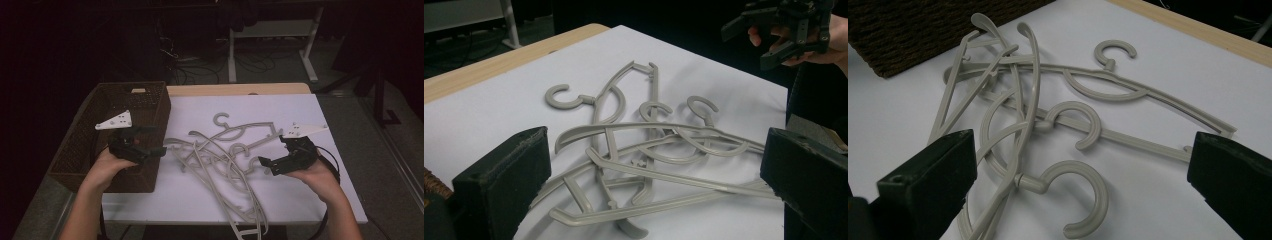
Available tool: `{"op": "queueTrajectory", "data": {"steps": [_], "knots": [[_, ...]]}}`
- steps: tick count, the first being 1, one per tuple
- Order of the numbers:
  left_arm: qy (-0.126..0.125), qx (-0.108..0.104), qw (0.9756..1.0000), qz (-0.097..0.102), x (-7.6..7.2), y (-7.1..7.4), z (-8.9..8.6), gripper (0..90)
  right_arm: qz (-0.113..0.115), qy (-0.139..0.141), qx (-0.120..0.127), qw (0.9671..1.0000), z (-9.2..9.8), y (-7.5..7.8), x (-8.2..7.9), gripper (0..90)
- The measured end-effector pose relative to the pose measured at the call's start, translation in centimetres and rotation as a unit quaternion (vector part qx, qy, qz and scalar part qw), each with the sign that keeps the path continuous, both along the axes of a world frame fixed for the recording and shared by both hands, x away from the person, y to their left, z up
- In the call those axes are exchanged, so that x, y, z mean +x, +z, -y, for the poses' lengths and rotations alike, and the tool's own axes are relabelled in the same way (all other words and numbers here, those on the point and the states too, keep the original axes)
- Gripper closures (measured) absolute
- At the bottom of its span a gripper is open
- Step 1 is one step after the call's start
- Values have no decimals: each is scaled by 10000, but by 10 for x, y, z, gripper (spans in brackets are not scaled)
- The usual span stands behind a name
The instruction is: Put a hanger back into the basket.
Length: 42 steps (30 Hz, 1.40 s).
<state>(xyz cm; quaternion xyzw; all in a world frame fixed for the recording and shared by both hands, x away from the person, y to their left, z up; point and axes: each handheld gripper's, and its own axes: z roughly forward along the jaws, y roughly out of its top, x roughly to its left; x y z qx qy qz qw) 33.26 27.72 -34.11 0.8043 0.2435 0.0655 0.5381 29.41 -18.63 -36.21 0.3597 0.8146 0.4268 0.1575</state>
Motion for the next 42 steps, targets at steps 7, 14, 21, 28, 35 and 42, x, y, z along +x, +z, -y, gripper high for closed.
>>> {"op": "queueTrajectory", "data": {"steps": [7, 14, 21, 28, 35, 42], "knots": [[-5, 12, 10000, 15, -1, 2, 1, 0, -86, 10, -33, 10000, -3, -1, -2, 28], [38, 35, 10000, 12, -1, 2, 2, 0, -300, 178, 6, 9994, -12, -10, -3, 138], [-25, 7, 10000, 45, -4, 3, 1, 0, -536, 470, -31, 9974, -24, -18, -4, 307], [24, -8, 10000, 27, -4, 3, -2, 0, -756, 785, -76, 9940, -32, -28, -11, 561], [-22, 31, 10000, 26, -5, 3, 2, 0, -1029, 1165, -316, 9873, -47, -41, -19, 810], [-16, 29, 10000, 33, -5, 3, 2, 0, -1342, 1472, -590, 9782, -61, -53, -27, 890]]}}
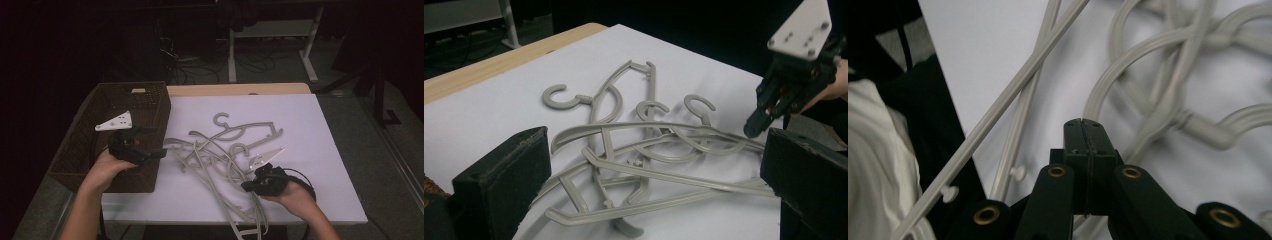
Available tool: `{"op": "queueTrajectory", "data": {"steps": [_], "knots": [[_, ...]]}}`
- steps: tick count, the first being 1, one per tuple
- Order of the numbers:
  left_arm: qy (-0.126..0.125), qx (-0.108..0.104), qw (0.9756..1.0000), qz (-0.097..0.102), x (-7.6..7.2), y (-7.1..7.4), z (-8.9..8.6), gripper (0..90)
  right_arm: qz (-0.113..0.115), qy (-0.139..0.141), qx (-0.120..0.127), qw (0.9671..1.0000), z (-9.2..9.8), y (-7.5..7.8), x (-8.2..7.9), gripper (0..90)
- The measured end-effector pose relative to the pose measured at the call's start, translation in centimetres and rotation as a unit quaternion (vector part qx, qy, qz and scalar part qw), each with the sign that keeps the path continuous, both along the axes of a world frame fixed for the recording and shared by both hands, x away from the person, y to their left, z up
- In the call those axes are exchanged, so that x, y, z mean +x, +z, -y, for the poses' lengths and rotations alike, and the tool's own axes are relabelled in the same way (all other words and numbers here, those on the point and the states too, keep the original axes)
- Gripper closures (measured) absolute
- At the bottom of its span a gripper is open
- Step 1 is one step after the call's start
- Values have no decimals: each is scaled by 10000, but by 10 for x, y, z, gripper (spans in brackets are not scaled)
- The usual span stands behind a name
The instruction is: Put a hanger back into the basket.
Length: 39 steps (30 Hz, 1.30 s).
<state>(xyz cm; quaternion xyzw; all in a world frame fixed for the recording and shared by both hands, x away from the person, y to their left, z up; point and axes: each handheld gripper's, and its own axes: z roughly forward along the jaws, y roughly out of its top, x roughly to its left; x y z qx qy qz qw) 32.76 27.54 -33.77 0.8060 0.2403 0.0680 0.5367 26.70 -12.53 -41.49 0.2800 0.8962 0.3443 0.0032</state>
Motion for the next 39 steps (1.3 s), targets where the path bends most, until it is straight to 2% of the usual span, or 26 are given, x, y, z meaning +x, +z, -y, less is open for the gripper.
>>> {"op": "queueTrajectory", "data": {"steps": [2, 5, 9, 15, 17, 22, 23, 34, 39], "knots": [[4, -4, 10000, -5, 0, 0, 0, 0, -73, 112, -146, 9998, -6, -7, -5, 890], [-7, 13, 10000, -4, 0, 0, 0, 0, -118, 179, -209, 9996, -9, -10, -7, 890], [-12, 24, 10000, -3, 0, 0, 1, 0, -212, 218, -485, 9984, -16, -16, -10, 891], [-3, 10, 10000, -4, 0, 0, 0, 0, -230, 231, -724, 9968, -18, -21, -11, 891], [-5, 14, 10000, -1, 0, 0, 0, 0, -209, 163, -908, 9955, -18, -23, -10, 892], [-1, 13, 10000, -6, 0, 0, 1, 0, -156, 82, -1053, 9943, -17, -25, -7, 892], [2, 10, 10000, -9, 0, 0, 1, 0, -98, 21, -1173, 9930, -16, -26, -6, 892], [-22, 29, 10000, -9, 0, 0, 2, 0, -15, -228, -1337, 9908, -7, -25, 6, 893], [-19, 27, 10000, -12, 0, 0, 2, 0, 101, -400, -1523, 9875, 0, -24, 17, 893]]}}
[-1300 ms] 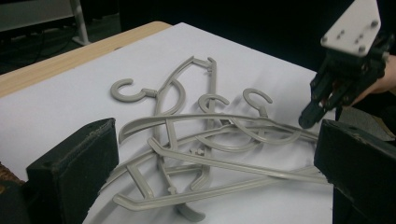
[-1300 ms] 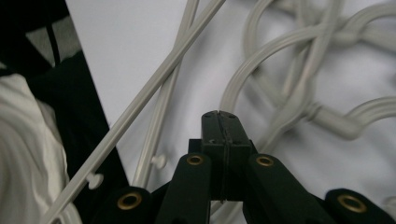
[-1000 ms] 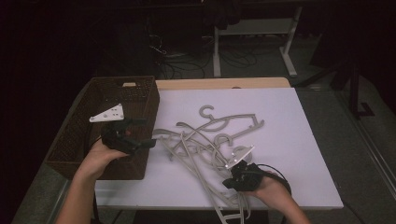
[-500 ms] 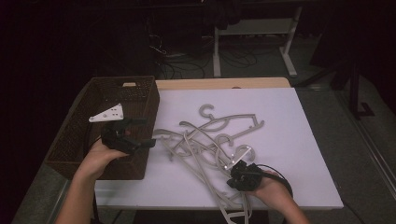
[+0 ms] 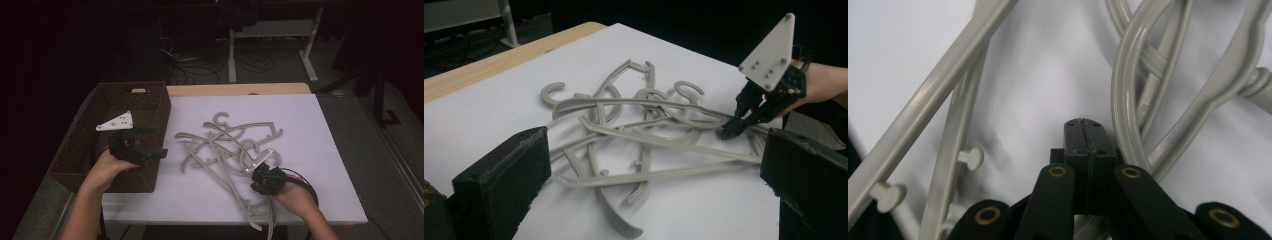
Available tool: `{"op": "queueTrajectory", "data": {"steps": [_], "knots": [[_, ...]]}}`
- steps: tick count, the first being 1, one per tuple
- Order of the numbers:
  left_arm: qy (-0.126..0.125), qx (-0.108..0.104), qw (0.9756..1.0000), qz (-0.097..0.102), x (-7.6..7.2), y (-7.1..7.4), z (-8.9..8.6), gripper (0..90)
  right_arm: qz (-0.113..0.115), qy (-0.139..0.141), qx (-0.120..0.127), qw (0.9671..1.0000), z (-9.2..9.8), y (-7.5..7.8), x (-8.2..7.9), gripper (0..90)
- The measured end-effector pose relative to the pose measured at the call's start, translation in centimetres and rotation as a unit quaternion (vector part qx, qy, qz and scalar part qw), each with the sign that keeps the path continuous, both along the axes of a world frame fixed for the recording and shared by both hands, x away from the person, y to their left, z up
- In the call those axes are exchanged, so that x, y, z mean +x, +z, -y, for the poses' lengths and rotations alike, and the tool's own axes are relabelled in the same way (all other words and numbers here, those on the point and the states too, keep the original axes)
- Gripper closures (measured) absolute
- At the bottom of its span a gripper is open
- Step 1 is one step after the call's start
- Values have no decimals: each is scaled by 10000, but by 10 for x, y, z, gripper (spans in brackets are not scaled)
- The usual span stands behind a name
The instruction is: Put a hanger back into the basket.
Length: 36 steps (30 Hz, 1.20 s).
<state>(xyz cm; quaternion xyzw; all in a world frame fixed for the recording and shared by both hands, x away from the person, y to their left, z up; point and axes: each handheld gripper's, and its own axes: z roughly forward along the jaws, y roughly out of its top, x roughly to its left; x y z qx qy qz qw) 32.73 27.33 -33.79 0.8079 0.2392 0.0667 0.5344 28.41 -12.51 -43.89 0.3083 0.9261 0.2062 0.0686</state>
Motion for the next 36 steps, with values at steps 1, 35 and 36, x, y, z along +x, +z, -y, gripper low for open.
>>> {"op": "queueTrajectory", "data": {"steps": [1, 35, 36], "knots": [[2, 0, 10000, -4, 0, 0, 0, 0, 24, -35, -24, 10000, 2, 0, 3, 893], [12, -17, 10000, -22, 0, 0, 0, 0, -238, -1353, 286, 9901, 46, 1, 13, 554], [12, -16, 10000, -21, 0, 0, 0, 0, -225, -1355, 197, 9903, 44, 0, 13, 576]]}}
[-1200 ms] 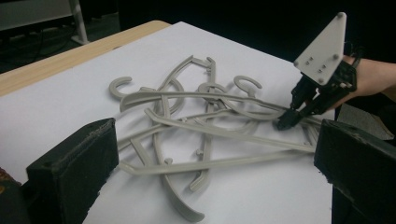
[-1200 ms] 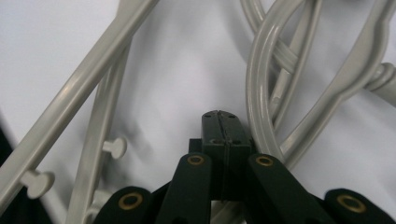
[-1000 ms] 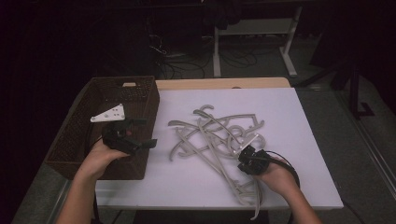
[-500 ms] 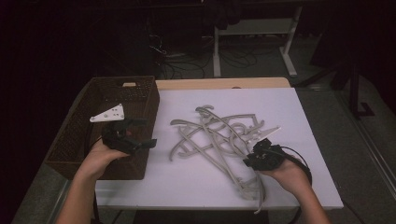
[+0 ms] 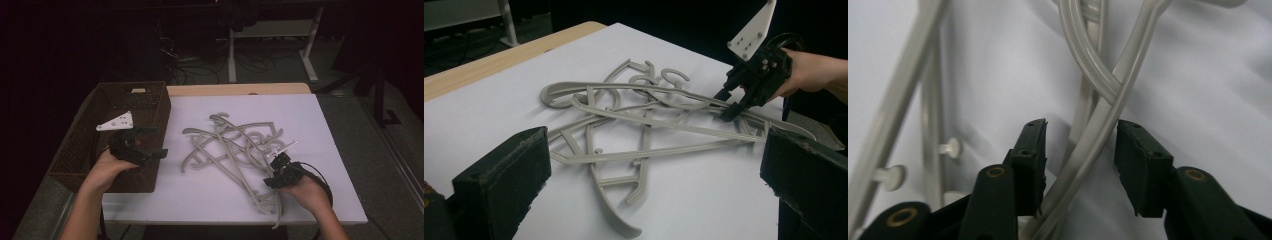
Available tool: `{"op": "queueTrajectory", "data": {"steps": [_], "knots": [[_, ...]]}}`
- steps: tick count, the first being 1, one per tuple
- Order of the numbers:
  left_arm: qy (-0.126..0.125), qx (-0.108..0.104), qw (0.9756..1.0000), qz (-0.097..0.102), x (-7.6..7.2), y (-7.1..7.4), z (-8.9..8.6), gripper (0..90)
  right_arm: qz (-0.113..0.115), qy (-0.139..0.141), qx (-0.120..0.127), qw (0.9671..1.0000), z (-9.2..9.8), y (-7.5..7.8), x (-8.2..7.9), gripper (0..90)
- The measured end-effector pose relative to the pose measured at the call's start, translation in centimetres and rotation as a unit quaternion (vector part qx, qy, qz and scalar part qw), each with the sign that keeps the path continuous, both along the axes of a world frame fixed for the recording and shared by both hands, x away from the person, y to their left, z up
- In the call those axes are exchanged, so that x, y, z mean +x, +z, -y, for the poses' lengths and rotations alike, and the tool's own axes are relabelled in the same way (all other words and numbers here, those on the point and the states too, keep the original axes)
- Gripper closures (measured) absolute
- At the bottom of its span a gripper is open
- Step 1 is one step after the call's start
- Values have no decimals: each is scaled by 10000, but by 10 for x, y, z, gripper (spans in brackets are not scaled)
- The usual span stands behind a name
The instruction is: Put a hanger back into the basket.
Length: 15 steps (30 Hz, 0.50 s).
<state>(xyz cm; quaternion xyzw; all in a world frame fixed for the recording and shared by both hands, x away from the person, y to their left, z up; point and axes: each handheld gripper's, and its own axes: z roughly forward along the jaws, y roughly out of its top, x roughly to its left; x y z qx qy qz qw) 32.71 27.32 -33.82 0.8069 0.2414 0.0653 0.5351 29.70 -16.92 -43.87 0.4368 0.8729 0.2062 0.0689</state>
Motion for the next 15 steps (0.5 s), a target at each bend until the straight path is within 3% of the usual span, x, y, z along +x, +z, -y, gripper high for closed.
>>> {"op": "queueTrajectory", "data": {"steps": [3, 7, 12, 15], "knots": [[-5, 7, 10000, 3, 0, 0, 0, 0, 77, 12, -146, 9999, -3, -1, 0, 646], [-16, 5, 10000, 7, 0, 0, 1, 0, 38, -2, -135, 9999, -2, 0, 2, 676], [-6, 5, 10000, 6, 0, 0, 0, 0, 150, -70, -285, 9995, 2, 1, 6, 777], [-4, 7, 10000, 2, 0, 0, 1, 0, 174, 127, -309, 9993, 7, 3, 14, 795]]}}
